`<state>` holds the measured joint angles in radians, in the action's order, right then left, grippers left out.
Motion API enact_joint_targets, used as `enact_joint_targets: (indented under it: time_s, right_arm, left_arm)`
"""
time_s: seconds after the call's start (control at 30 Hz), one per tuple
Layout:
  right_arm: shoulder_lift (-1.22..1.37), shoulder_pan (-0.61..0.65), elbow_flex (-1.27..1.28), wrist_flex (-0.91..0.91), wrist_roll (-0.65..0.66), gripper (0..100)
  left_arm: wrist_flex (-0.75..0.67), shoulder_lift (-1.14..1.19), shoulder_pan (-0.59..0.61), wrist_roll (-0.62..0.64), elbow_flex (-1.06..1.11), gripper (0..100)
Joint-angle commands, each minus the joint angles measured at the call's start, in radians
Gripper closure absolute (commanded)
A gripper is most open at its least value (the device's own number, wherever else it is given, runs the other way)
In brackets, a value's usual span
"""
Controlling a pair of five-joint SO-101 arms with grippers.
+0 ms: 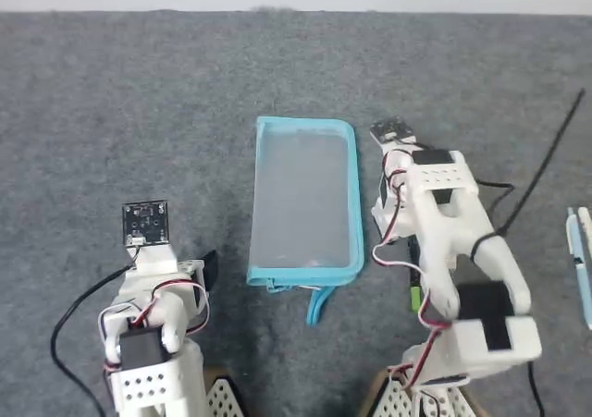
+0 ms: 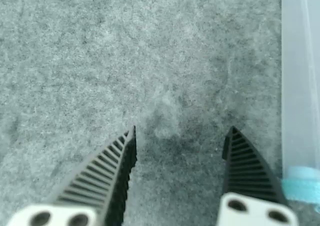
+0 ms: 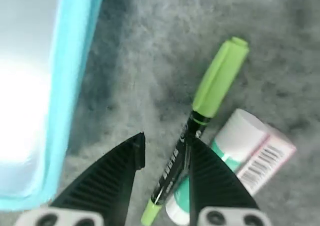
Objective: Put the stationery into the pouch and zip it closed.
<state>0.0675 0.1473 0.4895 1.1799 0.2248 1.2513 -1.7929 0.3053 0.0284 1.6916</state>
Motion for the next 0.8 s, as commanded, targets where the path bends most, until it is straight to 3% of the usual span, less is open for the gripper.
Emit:
enact_joint_targets:
  time_s: [0.0, 0.37, 0.57, 0.77]
  right_arm:
    - [0.016, -0.019, -0.009, -0.038, -0.014, 87.6]
    - [0.004, -0.127, -0.012, -0.041, -0.006, 87.6]
    - [-0.193, -0.128, 0.023, 0.005, -0.006, 87.6]
    - [-0.291, -0.128, 0.152, -0.07, -0.005, 87.6]
  left_arm:
    - [0.006, -0.02, 0.006, 0.012, -0.005, 73]
    - [0.006, -0.02, 0.006, 0.012, -0.005, 73]
    - [0.006, -0.02, 0.006, 0.012, -0.005, 73]
    - [0.006, -0.02, 0.006, 0.012, -0.005, 73]
